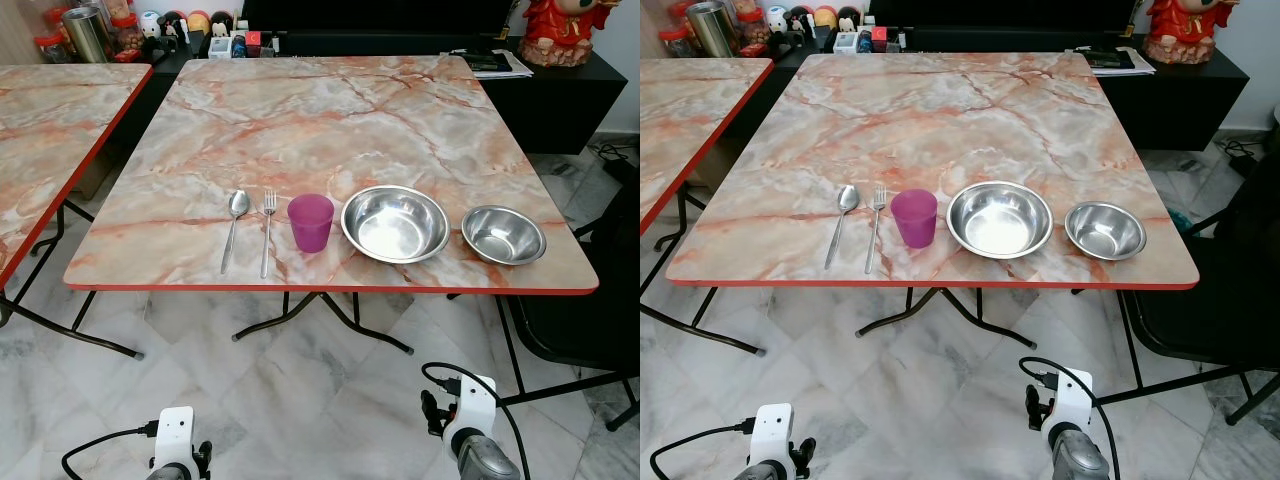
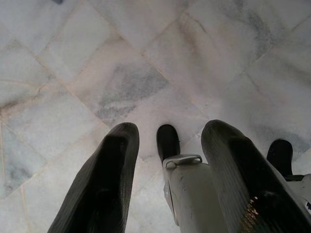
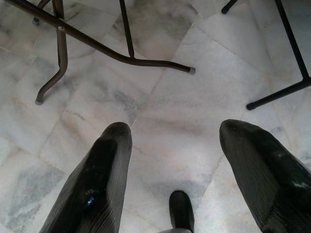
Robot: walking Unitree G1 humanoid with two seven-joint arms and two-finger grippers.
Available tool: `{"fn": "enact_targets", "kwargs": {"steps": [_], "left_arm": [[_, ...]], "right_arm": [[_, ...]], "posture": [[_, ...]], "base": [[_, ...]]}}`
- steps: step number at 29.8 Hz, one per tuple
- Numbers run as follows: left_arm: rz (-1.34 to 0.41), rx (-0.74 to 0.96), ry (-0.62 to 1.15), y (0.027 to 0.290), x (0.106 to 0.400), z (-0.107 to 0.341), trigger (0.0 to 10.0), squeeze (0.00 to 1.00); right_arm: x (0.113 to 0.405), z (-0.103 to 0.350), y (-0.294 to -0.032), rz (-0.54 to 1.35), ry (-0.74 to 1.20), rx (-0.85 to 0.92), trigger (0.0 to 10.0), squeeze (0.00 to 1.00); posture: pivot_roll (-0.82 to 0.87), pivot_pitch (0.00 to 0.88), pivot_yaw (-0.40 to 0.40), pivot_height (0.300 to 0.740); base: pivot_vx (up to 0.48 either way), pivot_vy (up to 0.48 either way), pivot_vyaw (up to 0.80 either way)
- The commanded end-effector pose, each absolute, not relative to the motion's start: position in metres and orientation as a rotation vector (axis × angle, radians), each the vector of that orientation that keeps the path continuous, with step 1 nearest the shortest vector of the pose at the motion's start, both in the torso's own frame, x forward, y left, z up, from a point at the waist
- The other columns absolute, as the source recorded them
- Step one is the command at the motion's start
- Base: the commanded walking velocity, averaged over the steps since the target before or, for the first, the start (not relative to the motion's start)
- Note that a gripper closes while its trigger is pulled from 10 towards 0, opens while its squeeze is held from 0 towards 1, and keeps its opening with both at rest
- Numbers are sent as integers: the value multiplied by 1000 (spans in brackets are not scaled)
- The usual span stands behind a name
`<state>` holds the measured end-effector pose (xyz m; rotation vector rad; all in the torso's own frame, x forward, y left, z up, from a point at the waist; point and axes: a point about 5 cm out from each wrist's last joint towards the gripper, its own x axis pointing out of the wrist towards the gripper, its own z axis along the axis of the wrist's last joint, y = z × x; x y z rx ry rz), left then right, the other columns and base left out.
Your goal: Setting the table
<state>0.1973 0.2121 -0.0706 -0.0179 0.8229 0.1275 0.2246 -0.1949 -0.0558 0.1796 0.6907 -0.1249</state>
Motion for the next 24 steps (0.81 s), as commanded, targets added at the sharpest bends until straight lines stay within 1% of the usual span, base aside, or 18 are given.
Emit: {"fn": "enact_targets", "kwargs": {"steps": [1,11,13,14,24], "left_arm": [[142,-20,859,216,190,-74,10000,0],[142,-20,859,216,190,-74,10000,0],[147,-34,847,214,191,-74,10000,0],[147,-36,846,214,191,-74,10000,0],[144,-33,844,215,193,-73,10000,0]], "right_arm": [[221,-58,-197,-135,707,179,10000,0],[221,-58,-197,-135,707,179,10000,0],[207,-68,-195,-128,768,178,10000,0],[205,-69,-194,-128,773,177,10000,0],[205,-69,-195,-127,773,175,10000,0]], "posture": [[-80,112,4,740],[-80,112,4,740],[-69,127,-3,740],[-72,124,-2,740],[-73,113,-1,740]], "base": [[0,0,0],[0,0,0],[0,0,0],[0,0,0],[0,0,0]]}}
